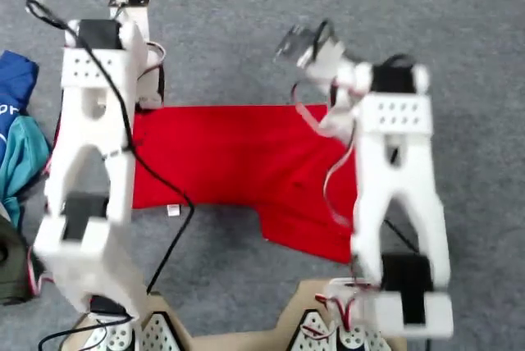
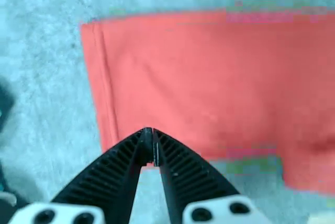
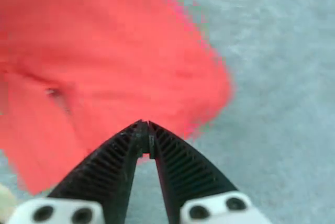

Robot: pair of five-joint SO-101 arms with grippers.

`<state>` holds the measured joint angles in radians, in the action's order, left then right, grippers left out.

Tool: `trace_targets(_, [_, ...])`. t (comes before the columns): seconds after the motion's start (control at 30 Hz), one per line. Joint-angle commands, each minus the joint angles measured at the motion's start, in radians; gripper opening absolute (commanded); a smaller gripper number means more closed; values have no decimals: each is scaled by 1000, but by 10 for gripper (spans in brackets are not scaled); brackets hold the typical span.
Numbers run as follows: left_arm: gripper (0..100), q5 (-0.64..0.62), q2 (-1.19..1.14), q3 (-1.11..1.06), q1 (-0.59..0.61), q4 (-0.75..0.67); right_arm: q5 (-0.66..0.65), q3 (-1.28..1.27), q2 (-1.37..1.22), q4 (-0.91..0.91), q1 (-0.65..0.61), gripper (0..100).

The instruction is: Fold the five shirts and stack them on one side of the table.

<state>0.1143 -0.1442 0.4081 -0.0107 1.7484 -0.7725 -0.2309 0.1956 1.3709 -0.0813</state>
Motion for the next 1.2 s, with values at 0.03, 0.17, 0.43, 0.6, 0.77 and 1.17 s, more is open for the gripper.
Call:
trace_targets(0.03, [19, -57, 417, -362, -46, 9, -15, -268, 213, -77, -50, 8])
trace_targets(0.17, [19, -72, 697, -606, -35, 9, -15, -348, 283, -72, -67, 9])
trace_targets(0.43, [19, -44, 1049, -895, 58, 11, -6, -348, 283, -25, -128, 12])
trace_targets(0.6, [19, 28, 1098, -904, 224, 11, 14, -346, 283, -29, -136, 121])
trace_targets(0.77, [19, 124, 1106, -901, 404, 11, 9, -355, 282, -31, -136, 124])
trace_targets(1.17, [20, 190, 1107, -910, 532, 11, 14, -349, 1, -112, -174, 127])
